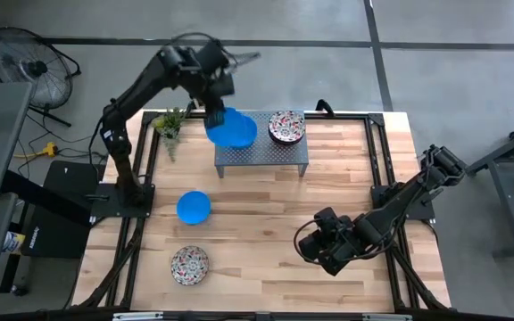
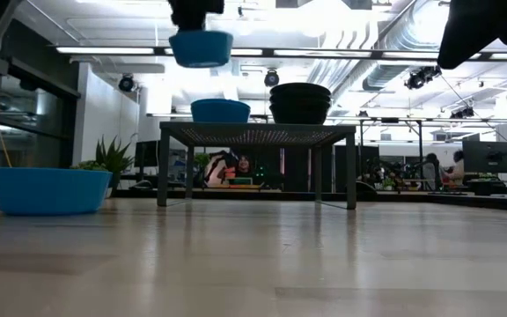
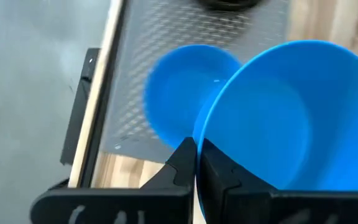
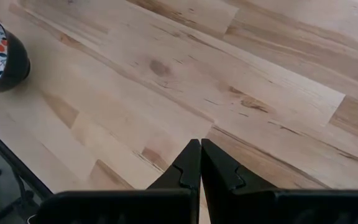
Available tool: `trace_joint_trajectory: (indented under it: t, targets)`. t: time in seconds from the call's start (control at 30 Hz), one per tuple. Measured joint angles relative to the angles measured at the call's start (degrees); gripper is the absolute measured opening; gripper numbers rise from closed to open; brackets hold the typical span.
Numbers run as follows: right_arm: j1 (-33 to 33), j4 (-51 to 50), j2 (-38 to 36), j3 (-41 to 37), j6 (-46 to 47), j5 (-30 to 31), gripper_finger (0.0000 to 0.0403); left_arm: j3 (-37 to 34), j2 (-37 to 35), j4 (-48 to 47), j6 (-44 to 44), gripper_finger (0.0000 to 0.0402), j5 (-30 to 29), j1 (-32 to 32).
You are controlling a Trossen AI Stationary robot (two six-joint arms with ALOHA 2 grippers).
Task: Pick & Place Mini bowls
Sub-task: Stack the blue bowl on top of the other blue bowls on the shelf
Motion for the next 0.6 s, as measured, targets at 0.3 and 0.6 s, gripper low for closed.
trace_joint_trajectory:
  t: [0.3, 0.6]
  targets:
    - [-1.05, 0.43, 0.0, 0.0, 1.09, 0.15, 0.0, -0.09, 4.61, 0.91, -1.88, 0.0, 8.4, 8.9]
    - [-1.88, 0.69, 0.0, 0.0, 0.61, 0.5, 0.0, -0.18, 5.6, 6.39, -4.13, 0.0, 5.01, 8.7]
